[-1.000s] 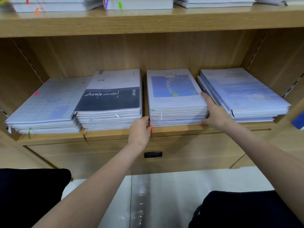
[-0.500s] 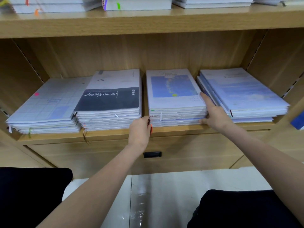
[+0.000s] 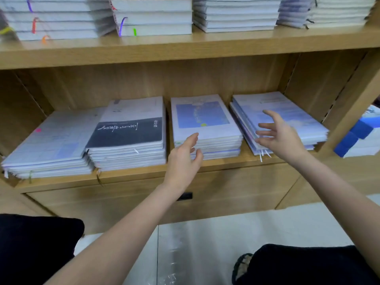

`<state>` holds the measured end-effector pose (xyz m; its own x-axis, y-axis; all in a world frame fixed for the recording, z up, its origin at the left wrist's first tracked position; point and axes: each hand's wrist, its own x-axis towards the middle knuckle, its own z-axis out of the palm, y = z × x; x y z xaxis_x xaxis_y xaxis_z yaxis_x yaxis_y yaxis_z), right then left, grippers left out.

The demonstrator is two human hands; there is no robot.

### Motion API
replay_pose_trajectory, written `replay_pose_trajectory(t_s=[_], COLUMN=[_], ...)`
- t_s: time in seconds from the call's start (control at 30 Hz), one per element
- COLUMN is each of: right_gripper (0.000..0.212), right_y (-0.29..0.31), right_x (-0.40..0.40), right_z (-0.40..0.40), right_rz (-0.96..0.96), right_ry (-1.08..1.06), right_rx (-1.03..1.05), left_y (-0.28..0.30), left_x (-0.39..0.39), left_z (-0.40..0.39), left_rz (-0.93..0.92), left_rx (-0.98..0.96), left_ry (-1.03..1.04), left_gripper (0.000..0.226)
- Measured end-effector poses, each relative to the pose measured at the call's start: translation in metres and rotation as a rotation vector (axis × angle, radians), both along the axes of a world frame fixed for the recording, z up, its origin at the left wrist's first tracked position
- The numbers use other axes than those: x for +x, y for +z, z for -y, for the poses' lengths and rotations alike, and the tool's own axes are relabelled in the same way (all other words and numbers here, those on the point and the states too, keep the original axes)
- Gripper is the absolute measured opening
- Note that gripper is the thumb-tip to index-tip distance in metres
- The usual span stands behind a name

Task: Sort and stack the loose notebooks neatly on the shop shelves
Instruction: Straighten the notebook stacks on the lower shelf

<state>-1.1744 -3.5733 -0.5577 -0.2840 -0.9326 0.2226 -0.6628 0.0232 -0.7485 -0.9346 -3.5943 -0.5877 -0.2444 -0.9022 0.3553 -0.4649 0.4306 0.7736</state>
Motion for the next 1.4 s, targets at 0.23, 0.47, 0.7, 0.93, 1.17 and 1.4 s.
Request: replay_pose_trajectory(t_s=[0.23,0.47,0.7,0.93,1.17,1.4], right_gripper=[0.084,0.088,0.081,0.083,0.083,0.072], right_y=[0.006,-0.020,-0.045,-0.058,-0.062,-0.068], right_x=[-0.061,-0.121,-0.122,-0.116,-0.122,-0.125], right_z=[-0.024,-0.027,-0.017,-0.014,-0.023,-0.017], right_rz=[-0.127,-0.289,-0.301,-0.221,0.067,0.323], right_ry=[-0.155,-0.257,-0.380,-0.428,-0.448,-0.414], right_rx=[0.070,0.244,0.201,0.073,-0.059,-0.031], left_y=[0.009,-0.015,-0.036,-0.053,-0.064,-0.063], left_x=[-0.078,-0.152,-0.175,-0.174,-0.178,-0.176], left_z=[-0.002,0.017,0.032,0.032,0.030,0.029], left_rz=[0.258,0.244,0.224,0.184,0.091,0.048], left_rx=[0.093,0.291,0.216,0.184,0.204,0.197], left_ry=[-0.348,-0.338,-0.141,-0.087,0.074,0.075], left_gripper=[0.070,0.085,0.087,0.078,0.071,0.067])
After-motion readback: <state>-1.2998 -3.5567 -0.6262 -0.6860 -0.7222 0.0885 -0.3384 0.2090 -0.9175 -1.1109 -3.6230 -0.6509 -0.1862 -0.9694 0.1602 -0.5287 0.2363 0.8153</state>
